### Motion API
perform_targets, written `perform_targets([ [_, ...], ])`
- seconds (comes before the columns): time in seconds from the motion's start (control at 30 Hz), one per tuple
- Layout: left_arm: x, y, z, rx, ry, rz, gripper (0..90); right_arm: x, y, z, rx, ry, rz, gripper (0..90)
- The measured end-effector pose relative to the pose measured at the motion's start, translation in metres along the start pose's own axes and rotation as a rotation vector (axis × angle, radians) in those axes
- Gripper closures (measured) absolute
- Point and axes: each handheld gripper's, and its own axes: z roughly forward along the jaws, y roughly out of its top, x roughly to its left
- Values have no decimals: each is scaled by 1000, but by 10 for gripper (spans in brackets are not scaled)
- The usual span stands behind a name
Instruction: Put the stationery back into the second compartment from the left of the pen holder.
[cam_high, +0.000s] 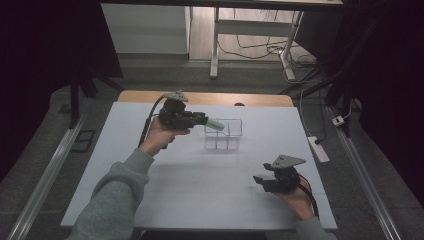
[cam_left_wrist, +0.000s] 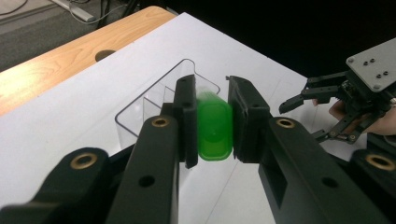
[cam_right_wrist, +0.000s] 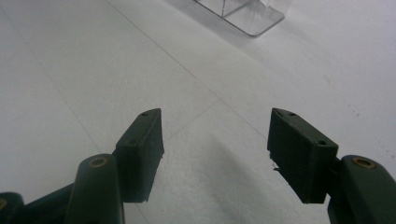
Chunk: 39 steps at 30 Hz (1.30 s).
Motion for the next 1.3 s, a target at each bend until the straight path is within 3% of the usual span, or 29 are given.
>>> perform_targets([
  [0.4, 8, 14, 16, 57, 35, 7, 741, -1, -1, 1, 5, 2, 5, 350],
  [0.7, 14, 24, 32, 138, 54, 13, 740, -1, -1, 1, 4, 2, 5, 347],
  [1.0, 15, 25, 41, 146, 53, 0, 728, -1, -1, 1, 4, 1, 7, 346],
  [1.03, 16, 25, 41, 135, 47, -4, 703, -1, -2, 1, 3, 1, 7, 346],
  [1.13, 16, 25, 40, 123, 55, -5, 511, -2, -2, 1, 5, -1, 7, 346],
  [1.3, 16, 22, 34, 104, 49, -3, 458, -2, -2, 1, 8, -1, 7, 346],
])
